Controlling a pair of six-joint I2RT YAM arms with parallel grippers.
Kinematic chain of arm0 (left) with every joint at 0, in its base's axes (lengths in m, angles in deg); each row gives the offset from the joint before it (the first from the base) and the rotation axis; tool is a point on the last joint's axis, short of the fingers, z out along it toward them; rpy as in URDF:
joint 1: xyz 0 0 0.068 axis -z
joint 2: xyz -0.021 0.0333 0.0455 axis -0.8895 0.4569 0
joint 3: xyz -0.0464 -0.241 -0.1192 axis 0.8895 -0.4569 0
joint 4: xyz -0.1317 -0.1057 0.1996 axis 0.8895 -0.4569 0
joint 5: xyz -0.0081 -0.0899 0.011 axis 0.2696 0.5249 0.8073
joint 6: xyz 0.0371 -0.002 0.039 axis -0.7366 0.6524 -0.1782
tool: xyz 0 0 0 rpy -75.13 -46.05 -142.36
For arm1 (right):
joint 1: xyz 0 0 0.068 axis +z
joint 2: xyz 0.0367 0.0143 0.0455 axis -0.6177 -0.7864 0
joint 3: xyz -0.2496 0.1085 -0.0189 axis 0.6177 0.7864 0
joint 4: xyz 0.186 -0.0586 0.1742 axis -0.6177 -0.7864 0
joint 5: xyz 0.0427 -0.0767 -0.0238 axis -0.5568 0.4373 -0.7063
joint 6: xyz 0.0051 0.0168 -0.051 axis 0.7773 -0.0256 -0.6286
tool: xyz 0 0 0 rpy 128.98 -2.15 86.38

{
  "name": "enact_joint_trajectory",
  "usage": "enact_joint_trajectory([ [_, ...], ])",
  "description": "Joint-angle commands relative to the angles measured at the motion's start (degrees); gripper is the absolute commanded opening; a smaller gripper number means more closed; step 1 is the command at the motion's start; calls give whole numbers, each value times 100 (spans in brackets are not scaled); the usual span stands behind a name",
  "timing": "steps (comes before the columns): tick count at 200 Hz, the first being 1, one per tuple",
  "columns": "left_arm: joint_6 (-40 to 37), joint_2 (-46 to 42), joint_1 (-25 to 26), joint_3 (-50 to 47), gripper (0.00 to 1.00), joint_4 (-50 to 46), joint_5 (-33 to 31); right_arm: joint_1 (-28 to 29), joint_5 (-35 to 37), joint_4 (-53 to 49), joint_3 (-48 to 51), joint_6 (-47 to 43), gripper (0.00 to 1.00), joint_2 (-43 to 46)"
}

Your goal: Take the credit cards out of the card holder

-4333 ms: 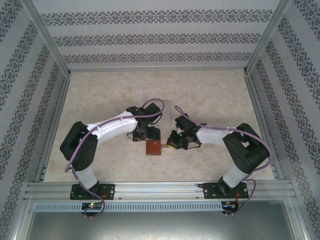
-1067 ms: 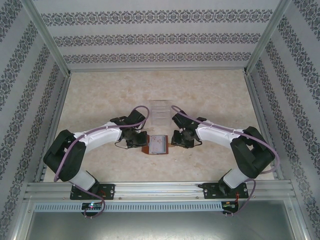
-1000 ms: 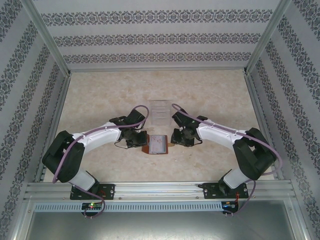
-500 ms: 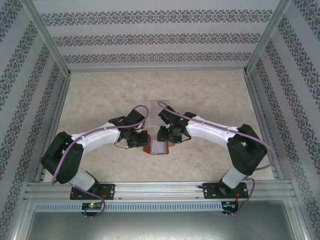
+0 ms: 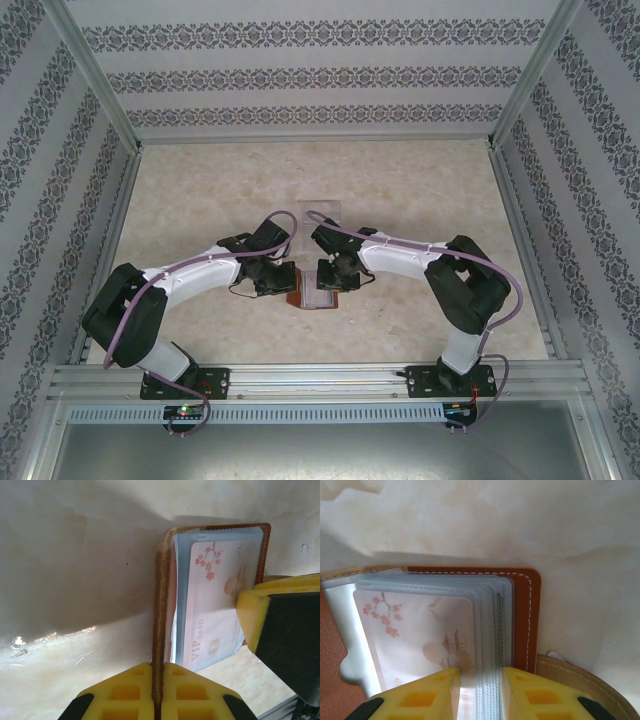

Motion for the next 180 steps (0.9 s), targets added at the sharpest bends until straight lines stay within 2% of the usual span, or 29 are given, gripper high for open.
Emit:
enact_joint_trajectory([
  [1,-35,53,-15,-79,9,-2,-71,23,118,35,34,32,29,-146],
  [48,-286,431,-15,132,23,-946,-950,9,187,18,125,9,27,-234],
  [116,-413,992,0,298,48,-1409,-1216,-2,176,68,236,38,27,-176],
  [180,-608,1273,153,785,48,-2364,-2086,1,140,139,300,69,27,-110],
])
